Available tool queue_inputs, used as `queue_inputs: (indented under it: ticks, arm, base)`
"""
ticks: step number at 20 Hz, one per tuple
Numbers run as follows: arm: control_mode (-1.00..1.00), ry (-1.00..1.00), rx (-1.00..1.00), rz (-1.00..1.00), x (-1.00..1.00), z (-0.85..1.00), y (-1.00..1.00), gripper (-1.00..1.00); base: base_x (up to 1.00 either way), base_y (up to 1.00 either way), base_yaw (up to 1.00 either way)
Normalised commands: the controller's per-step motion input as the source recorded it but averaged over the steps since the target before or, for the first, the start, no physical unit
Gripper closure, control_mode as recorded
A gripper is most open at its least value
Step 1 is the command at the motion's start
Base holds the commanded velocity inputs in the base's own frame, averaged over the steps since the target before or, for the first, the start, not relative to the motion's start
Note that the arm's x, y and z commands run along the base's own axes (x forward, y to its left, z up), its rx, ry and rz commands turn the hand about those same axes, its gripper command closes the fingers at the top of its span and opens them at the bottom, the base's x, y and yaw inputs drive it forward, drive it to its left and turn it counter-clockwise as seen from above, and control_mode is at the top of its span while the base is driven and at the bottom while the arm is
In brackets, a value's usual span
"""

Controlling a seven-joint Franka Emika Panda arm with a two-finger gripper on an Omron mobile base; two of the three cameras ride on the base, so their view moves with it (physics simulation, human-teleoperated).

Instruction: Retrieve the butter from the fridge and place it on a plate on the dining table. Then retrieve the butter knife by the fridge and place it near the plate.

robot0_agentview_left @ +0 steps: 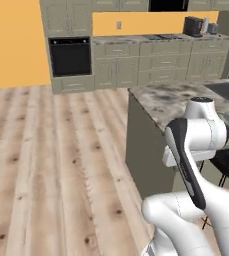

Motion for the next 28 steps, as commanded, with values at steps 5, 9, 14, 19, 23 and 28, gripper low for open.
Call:
queue_inputs:
  ticks: [5, 9, 14, 19, 23, 28]
  arm:
    - [1.0, 0.0, 0.0, 0.0, 0.0, 0.0, 0.0, -1.0]
    - [1.0, 0.0, 0.0, 0.0, 0.0, 0.0, 0.0, -1.0]
    - [1.0, 0.0, 0.0, 0.0, 0.0, 0.0, 0.0, -1.0]
    - [1.0, 0.0, 0.0, 0.0, 0.0, 0.0, 0.0, -1.0]
    - [1.0, 0.0, 0.0, 0.0, 0.0, 0.0, 0.0, -1.0]
    - [1.0, 0.0, 0.0, 0.0, 0.0, 0.0, 0.0, -1.0]
  base:
    - [0.33, 1.0, 0.0]
    - [0.4, 1.0, 0.0]
    - [0.54, 0.98, -0.1]
    - [0.56, 0.62, -0.14]
    - [0.99, 0.58, -0.21]
    - [1.0, 0.47, -0.23]
